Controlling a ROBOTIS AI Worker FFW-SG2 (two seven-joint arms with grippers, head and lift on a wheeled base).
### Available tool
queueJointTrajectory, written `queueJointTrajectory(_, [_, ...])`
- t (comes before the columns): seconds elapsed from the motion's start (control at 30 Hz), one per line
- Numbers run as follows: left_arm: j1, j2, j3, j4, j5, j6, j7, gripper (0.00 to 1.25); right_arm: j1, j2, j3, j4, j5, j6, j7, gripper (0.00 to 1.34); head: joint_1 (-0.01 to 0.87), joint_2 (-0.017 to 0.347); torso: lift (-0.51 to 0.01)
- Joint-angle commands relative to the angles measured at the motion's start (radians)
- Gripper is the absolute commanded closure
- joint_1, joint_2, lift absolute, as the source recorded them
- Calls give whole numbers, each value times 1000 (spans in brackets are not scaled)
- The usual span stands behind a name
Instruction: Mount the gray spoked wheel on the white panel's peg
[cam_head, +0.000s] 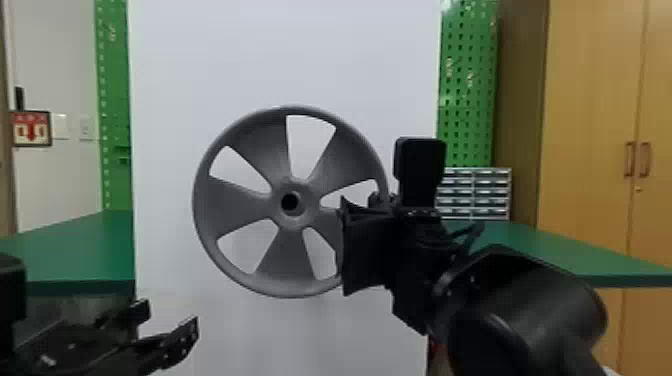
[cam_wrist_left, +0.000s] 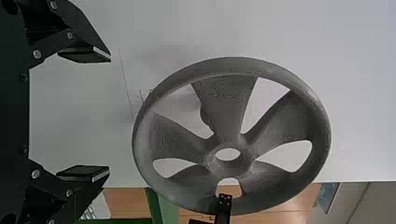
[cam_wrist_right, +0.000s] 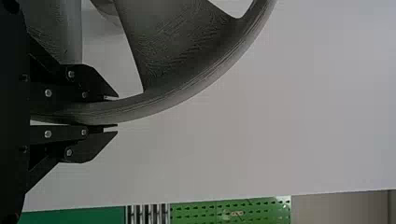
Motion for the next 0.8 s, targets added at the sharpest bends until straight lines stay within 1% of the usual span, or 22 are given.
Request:
queueJointTrajectory(0.0, [0, 0, -2, 0, 0, 0, 0, 403, 0, 0, -1, 0, -2, 0, 0, 1213, 91, -8, -483])
queueJointTrajectory(0.77, [-5, 3, -9, 6, -1, 0, 1, 403, -19, 6, 13, 29, -11, -12, 0, 1213, 91, -8, -483])
